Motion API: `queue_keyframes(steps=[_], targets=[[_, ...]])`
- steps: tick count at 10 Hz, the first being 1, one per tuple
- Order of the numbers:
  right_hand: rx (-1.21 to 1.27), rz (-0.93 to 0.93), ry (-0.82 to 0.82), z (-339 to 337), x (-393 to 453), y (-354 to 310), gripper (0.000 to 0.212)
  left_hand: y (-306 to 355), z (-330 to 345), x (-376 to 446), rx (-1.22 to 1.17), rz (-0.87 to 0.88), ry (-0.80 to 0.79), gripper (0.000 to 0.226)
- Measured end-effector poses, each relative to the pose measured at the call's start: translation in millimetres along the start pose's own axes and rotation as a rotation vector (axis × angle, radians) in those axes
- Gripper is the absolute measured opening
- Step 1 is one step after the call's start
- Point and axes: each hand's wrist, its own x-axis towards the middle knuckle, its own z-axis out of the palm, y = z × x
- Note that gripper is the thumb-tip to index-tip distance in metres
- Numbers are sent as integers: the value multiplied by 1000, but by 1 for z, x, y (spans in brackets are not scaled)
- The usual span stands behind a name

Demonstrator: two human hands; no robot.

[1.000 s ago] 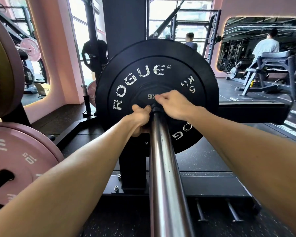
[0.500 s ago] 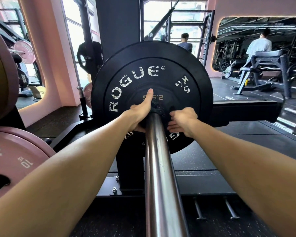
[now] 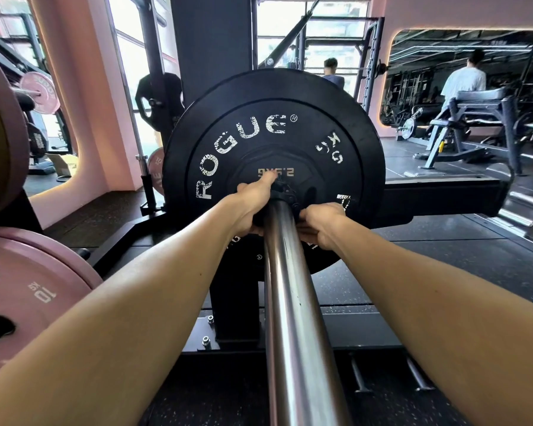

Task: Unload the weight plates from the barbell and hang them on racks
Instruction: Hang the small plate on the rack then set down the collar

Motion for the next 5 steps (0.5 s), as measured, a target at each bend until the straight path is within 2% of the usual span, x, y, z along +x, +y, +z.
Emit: queue_keyframes(steps=[1, 2, 3, 4, 5], targets=[[-13, -4, 16, 2, 5, 1, 15, 1, 2, -12, 35, 40, 55, 61], [-19, -36, 28, 2, 6, 4, 13, -3, 0, -8, 43, 30, 53, 63], [-41, -84, 65, 1, 3, 6, 13, -9, -4, 1, 68, 17, 26, 86], [-91, -212, -3, -3, -13, 6, 18, -3, -9, -11, 129, 3, 9, 83], [-105, -259, -76, -13, -23, 0, 23, 4, -15, -25, 173, 101, 57, 48]])
